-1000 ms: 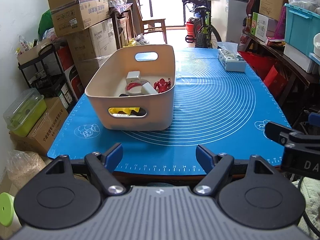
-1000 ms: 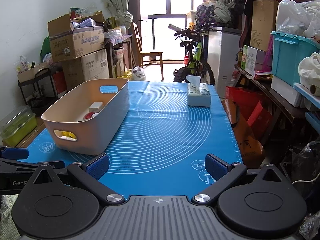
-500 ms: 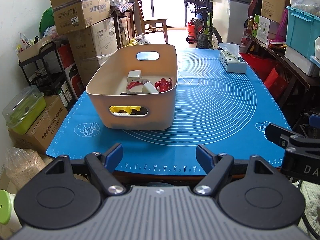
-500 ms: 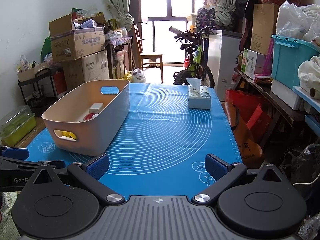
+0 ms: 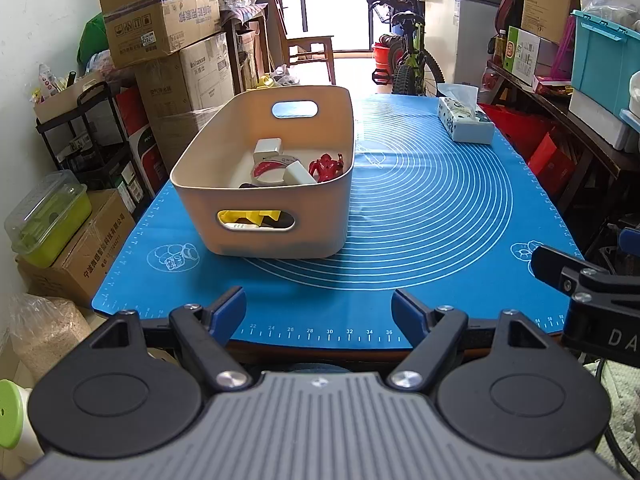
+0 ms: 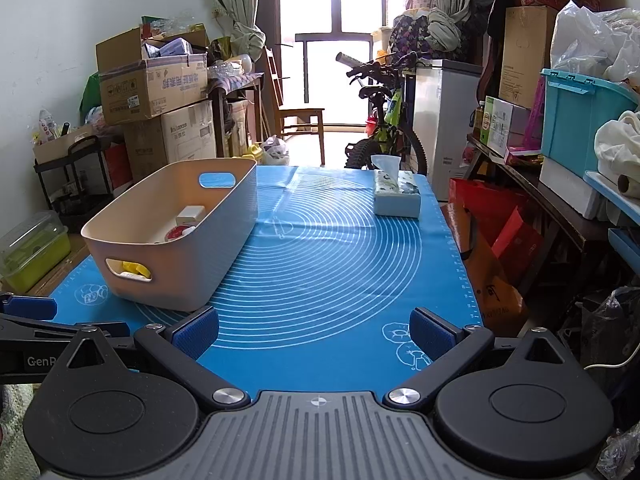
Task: Organize rigid objects
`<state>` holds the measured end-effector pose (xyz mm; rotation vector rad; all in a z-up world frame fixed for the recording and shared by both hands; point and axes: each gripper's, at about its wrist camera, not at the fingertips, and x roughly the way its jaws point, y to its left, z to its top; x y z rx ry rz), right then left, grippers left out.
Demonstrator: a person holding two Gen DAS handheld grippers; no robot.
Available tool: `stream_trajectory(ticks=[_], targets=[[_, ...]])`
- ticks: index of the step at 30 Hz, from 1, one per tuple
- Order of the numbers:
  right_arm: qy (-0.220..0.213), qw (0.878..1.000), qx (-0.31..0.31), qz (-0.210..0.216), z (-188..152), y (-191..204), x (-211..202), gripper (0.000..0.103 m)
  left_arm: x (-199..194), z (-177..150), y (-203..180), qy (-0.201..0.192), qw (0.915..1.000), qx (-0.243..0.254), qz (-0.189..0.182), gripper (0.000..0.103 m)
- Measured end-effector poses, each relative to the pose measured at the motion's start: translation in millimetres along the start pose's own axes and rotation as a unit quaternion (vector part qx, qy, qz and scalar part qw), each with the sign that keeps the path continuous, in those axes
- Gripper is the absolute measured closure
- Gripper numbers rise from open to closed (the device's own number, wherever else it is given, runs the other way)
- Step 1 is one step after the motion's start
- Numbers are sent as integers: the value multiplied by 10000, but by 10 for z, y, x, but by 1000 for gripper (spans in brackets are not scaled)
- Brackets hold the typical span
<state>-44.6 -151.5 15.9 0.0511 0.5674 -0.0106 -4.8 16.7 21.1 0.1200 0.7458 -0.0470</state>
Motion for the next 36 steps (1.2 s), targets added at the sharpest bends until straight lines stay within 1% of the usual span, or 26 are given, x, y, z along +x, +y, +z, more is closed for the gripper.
stream_trajectory(ticks=[36], targets=[[66,10000,63,-4,-29,-25,16,2,-13,3,12,-3,10000,-12,26,23]])
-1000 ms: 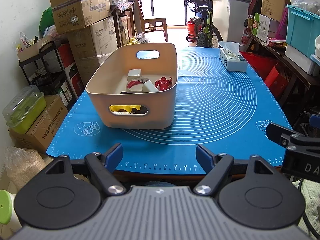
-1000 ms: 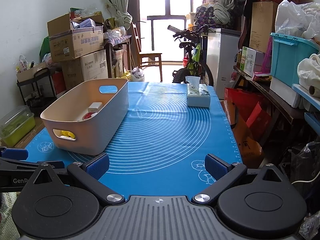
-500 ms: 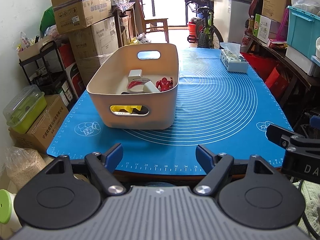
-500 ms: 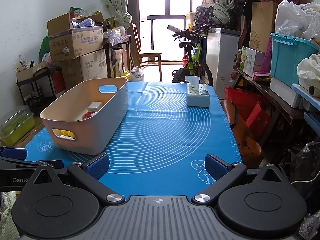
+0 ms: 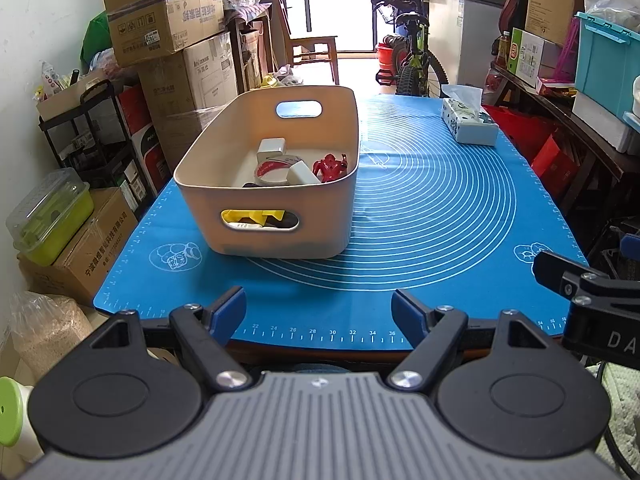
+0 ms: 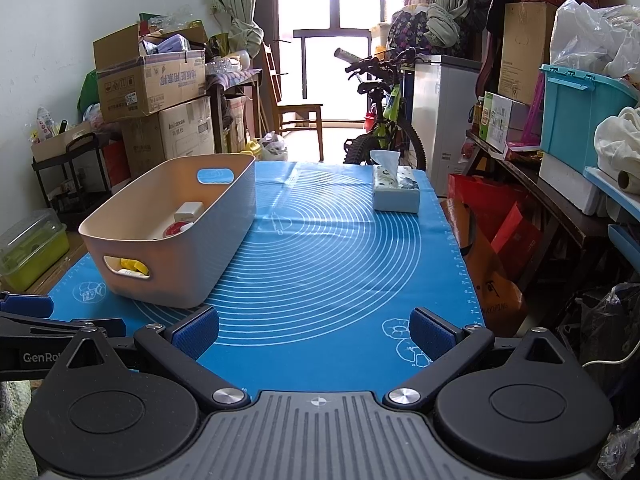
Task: Organize rigid objects
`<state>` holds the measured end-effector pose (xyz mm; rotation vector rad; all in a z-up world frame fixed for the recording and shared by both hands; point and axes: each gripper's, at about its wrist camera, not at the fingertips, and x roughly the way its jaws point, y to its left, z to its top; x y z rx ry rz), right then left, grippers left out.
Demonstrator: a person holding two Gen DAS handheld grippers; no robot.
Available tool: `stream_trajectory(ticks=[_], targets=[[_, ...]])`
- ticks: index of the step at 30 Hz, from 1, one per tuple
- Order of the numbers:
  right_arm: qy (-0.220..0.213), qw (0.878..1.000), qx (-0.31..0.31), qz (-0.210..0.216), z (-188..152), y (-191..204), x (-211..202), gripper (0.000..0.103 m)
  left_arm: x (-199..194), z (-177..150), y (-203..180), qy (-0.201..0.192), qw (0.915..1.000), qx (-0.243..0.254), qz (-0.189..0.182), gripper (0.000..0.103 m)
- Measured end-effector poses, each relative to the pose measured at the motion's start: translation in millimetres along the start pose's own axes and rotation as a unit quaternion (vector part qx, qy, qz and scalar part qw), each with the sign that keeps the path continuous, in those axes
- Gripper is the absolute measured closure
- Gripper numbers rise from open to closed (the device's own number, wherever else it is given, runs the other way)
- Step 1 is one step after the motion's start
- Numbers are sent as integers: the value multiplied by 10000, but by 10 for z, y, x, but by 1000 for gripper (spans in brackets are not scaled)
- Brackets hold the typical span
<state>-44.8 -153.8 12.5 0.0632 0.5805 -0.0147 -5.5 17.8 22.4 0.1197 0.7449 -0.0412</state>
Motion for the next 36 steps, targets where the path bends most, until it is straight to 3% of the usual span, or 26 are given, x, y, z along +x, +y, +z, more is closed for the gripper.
stream_trajectory(ticks=[36], targets=[[47,10000,0,-39,-1,-23,35,2,5,3,31,-6,10000,-39,15,23]])
